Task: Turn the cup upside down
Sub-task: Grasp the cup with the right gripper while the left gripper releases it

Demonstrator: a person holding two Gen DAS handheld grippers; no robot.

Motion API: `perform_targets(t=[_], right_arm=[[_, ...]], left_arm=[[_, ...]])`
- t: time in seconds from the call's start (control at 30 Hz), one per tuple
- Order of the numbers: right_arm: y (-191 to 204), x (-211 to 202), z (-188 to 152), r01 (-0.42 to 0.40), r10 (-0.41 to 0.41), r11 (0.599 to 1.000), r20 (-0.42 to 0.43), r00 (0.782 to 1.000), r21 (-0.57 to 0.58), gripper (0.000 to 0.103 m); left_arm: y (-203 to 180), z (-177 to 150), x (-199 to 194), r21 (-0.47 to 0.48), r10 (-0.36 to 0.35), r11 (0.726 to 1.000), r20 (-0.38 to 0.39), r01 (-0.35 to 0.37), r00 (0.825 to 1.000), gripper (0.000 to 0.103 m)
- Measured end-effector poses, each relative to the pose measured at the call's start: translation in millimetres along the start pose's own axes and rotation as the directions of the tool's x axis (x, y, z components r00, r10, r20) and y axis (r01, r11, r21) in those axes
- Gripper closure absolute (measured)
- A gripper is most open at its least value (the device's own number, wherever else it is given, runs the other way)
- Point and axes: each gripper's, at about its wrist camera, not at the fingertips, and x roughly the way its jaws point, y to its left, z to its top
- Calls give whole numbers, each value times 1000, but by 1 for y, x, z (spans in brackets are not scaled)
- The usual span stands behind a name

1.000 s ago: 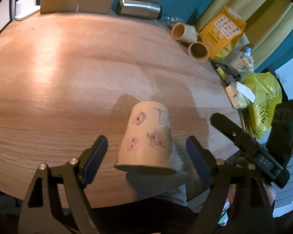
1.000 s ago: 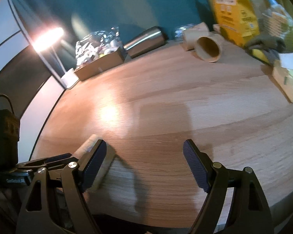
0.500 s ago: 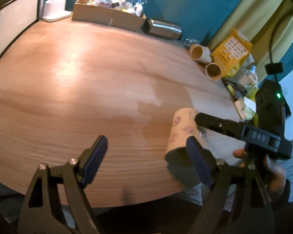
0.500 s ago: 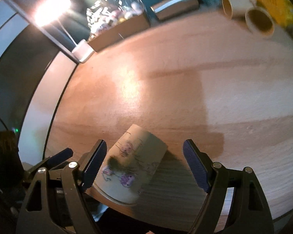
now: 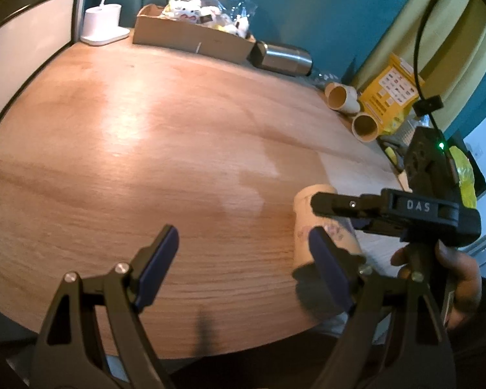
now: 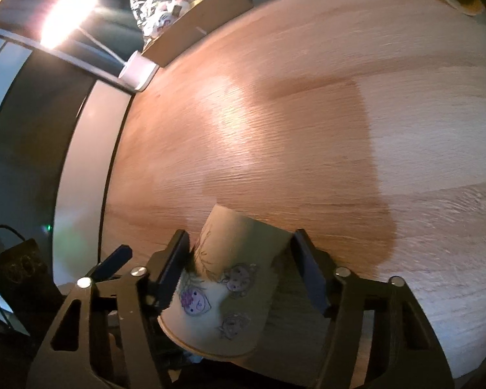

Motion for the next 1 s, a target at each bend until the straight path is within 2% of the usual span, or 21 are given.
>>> perform_targets(t=[0.1,0.13,0.2,0.23,0.3,0.33,0.47,0.57,0.67,0.87,1.0], right_arm=[[5,-7,1,8,-6,999,45,999,-49,38],[7,-14,1,28,-22,997,82,996,-77,39],[17,-32,-1,133,-96,976,211,973,-172,39],[23,-39,-4,203,-139,955,279,950,-216,39],[33,-54,-14,376,-226,879,437,870,-294,39],[33,-58,-20,429,-243,847,491,837,-313,39],[23,-57,-42,580,-302,750,615,729,-318,39],[13,-59,-61,653,-318,701,693,647,-288,39],[6,-61,-79,706,-318,651,744,588,-280,39],[-5,-60,-111,758,-322,604,794,515,-247,38],[-9,-63,-126,760,-316,604,804,504,-239,38]], left_arm=[[-2,1,0,0,3,1000,5,-3,1000,19],[-3,1,-1,1,2,1000,9,-2,1000,19],[-6,0,-1,6,2,1000,19,-2,1000,19],[-8,0,-2,15,15,1000,36,-15,999,19],[-13,-1,-3,42,35,998,66,-38,997,19],[-14,0,-3,49,39,998,75,-43,996,19],[-22,-1,2,89,69,993,116,-80,991,19],[-24,-3,6,102,77,991,126,-90,989,19],[-28,-5,9,112,88,988,133,-103,987,19],[-35,-8,11,123,90,987,139,-108,986,19],[-41,-11,11,132,80,986,141,-99,987,19]])
